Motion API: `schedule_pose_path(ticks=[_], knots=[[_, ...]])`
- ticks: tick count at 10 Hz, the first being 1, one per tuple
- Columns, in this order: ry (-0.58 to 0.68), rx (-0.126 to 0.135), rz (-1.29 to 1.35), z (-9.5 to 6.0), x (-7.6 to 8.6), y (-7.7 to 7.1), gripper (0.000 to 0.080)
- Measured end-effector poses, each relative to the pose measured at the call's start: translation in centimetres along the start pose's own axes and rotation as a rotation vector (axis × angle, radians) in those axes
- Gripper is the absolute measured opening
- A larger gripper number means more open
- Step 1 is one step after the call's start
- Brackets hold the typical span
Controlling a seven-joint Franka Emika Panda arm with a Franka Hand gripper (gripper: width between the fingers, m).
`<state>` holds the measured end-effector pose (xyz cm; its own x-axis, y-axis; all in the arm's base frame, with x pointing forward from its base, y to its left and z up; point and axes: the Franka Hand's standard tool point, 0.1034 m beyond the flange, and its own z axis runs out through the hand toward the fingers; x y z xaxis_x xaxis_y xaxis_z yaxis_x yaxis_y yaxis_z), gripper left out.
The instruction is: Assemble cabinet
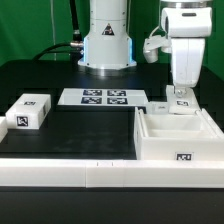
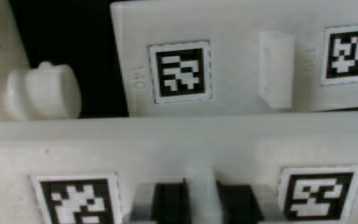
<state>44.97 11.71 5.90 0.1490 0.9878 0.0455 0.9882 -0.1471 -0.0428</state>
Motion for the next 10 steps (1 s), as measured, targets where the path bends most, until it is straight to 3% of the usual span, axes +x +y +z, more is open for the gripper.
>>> schedule_pose_path(ticks=[10], knots=[[-0.014,0.021,-0.001,-0.31,-0.33,0.22,0.007]])
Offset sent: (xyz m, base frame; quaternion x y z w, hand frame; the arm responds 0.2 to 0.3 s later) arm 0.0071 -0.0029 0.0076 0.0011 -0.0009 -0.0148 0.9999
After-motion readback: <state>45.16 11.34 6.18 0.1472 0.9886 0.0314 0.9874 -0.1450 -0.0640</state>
